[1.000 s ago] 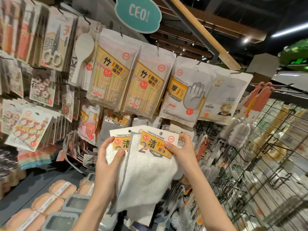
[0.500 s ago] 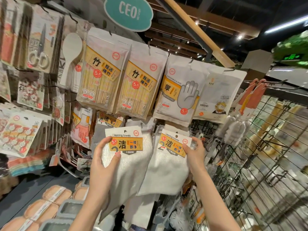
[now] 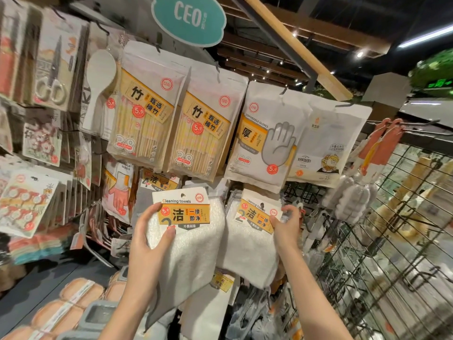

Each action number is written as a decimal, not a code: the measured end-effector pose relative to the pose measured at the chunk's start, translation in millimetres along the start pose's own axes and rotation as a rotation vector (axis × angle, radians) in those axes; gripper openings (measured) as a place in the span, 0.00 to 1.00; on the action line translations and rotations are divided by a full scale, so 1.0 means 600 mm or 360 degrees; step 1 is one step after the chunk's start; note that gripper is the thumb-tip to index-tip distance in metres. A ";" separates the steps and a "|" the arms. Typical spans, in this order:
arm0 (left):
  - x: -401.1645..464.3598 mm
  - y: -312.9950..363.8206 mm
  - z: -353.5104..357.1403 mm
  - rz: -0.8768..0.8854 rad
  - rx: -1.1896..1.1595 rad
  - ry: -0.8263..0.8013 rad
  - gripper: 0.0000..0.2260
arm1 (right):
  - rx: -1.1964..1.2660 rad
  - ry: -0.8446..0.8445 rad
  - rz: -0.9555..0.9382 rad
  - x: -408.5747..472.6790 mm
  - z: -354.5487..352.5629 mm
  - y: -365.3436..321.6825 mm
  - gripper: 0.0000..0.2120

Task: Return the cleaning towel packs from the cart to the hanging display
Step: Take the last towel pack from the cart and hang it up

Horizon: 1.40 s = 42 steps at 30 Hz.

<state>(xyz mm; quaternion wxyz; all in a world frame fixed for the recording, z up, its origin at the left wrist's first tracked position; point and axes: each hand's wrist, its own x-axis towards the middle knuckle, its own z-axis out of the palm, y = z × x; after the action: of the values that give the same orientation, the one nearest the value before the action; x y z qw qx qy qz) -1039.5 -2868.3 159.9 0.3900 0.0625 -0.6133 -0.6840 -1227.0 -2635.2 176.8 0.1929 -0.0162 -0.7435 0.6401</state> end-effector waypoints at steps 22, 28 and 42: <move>0.010 0.000 0.029 -0.0141 -0.0152 0.0041 0.24 | -0.0633 -0.0016 -0.0345 0.030 0.035 0.024 0.23; 0.012 0.007 0.035 -0.0108 -0.0072 0.0028 0.24 | -0.0723 -0.0010 -0.0295 0.047 0.039 0.015 0.21; -0.001 0.009 0.044 -0.0060 -0.0025 0.0052 0.27 | -0.0676 -0.0023 -0.0299 0.007 0.012 -0.028 0.14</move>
<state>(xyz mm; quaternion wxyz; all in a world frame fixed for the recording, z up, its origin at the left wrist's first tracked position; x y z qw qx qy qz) -1051.7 -2846.9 170.9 0.3874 0.0821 -0.6001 -0.6950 -1229.3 -2643.6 193.4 0.2385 0.0173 -0.8611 0.4486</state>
